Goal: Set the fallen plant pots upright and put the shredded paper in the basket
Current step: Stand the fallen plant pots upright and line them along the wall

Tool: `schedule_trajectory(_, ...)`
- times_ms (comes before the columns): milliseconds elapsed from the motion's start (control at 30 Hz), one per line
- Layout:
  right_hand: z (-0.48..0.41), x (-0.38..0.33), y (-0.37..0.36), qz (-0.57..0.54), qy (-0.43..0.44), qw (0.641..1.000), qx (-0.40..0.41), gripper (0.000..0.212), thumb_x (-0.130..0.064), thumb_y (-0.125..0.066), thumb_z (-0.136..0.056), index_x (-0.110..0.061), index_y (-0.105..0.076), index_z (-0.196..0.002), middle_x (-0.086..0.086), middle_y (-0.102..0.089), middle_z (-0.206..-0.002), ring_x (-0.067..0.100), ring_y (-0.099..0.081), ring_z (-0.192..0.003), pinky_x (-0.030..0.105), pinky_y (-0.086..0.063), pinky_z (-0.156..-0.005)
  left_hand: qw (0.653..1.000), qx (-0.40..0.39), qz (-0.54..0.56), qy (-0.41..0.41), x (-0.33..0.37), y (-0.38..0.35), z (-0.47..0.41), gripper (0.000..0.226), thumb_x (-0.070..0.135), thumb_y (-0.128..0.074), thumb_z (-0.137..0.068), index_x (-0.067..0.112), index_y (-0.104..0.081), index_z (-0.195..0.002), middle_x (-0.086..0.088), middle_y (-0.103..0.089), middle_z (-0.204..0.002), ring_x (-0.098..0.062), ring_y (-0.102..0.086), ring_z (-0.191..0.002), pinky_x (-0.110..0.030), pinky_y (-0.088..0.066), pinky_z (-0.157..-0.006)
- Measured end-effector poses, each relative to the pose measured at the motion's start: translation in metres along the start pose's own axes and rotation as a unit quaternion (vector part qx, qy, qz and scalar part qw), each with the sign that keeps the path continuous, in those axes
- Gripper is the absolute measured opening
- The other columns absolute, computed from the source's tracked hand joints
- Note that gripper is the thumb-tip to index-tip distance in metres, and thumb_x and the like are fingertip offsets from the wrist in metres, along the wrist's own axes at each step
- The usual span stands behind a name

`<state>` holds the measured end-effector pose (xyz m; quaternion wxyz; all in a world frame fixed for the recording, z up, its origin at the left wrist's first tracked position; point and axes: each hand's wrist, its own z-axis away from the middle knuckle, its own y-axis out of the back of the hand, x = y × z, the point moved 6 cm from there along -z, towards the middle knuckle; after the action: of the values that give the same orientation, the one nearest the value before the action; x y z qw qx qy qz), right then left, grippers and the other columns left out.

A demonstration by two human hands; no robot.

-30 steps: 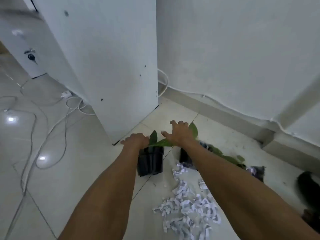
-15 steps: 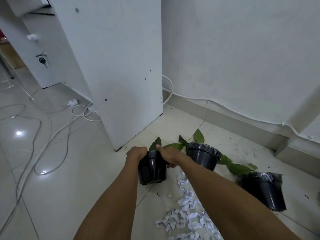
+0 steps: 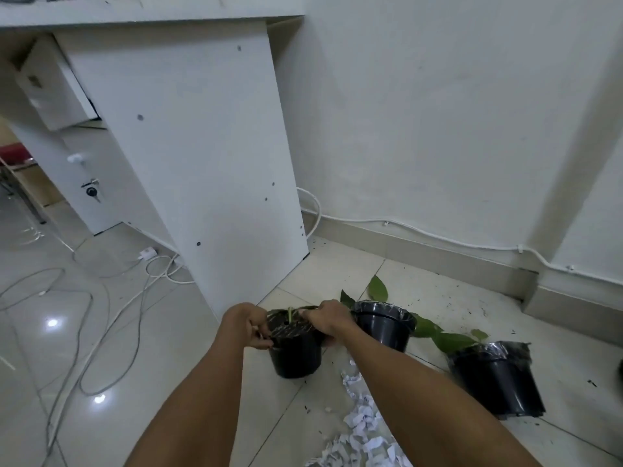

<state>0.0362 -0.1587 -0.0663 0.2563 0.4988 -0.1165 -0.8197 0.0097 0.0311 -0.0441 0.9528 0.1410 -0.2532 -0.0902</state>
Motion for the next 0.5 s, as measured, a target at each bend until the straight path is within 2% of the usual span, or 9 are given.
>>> schedule_trajectory(100,0.000,-0.009,0.022,0.030,0.031,0.998,0.042,0.033,-0.030,-0.065,-0.082,-0.008,-0.066,-0.106,0.012,-0.069,-0.103,0.027,-0.067,-0.080,0.030,-0.058,-0.053,0.999,0.001,-0.014,-0.035,0.026,-0.005,0.013,0.015,-0.015,-0.051,-0.092,-0.007,-0.061,-0.086,-0.022,-0.047,-0.139,-0.033,-0.055,-0.125,-0.036,-0.052,-0.103)
schedule_trajectory(200,-0.013,-0.015,0.039,-0.019,0.038,0.997,0.067,0.024,-0.015,-0.058,-0.077,-0.009,-0.068,-0.098,0.007,-0.064,-0.086,0.031,-0.070,-0.081,0.044,-0.064,-0.067,0.998,0.006,-0.001,-0.063,0.056,-0.003,0.013,0.015,-0.017,-0.052,-0.091,-0.005,-0.061,-0.090,-0.019,-0.049,-0.140,-0.031,-0.057,-0.120,-0.036,-0.054,-0.100)
schedule_trajectory(267,-0.024,-0.019,0.050,-0.042,0.041,0.994,0.094,0.021,-0.015,-0.058,-0.076,-0.010,-0.068,-0.094,0.005,-0.064,-0.082,0.031,-0.071,-0.077,0.046,-0.065,-0.068,0.997,0.008,0.013,-0.079,0.078,-0.002,0.004,0.016,-0.017,-0.051,-0.091,-0.005,-0.061,-0.089,-0.018,-0.050,-0.138,-0.031,-0.056,-0.124,-0.034,-0.053,-0.101)
schedule_trajectory(367,-0.048,-0.023,0.060,-0.030,0.056,0.987,0.147,0.027,-0.022,-0.057,-0.076,-0.014,-0.063,-0.101,0.007,-0.067,-0.099,0.028,-0.067,-0.089,0.040,-0.060,-0.080,0.994,0.005,0.042,-0.099,0.108,-0.005,-0.016,0.020,-0.018,-0.049,-0.092,-0.004,-0.061,-0.083,-0.020,-0.054,-0.129,-0.032,-0.057,-0.125,-0.033,-0.052,-0.100)
schedule_trajectory(433,-0.065,-0.025,0.069,-0.025,0.062,0.980,0.186,0.028,-0.024,-0.059,-0.077,-0.018,-0.061,-0.104,0.006,-0.067,-0.107,0.025,-0.062,-0.094,0.035,-0.053,-0.079,0.991,-0.006,0.067,-0.118,0.126,-0.007,-0.033,0.022,-0.020,-0.048,-0.091,-0.002,-0.061,-0.085,-0.019,-0.058,-0.124,-0.032,-0.059,-0.122,-0.033,-0.054,-0.096)
schedule_trajectory(500,-0.087,-0.029,0.076,-0.038,0.066,0.973,0.218,0.028,-0.023,-0.061,-0.077,-0.020,-0.058,-0.105,0.006,-0.067,-0.108,0.025,-0.062,-0.095,0.037,-0.054,-0.081,0.983,-0.024,0.102,-0.151,0.148,-0.010,-0.059,0.027,-0.023,-0.048,-0.088,0.000,-0.063,-0.085,-0.017,-0.062,-0.117,-0.031,-0.062,-0.114,-0.035,-0.055,-0.089)
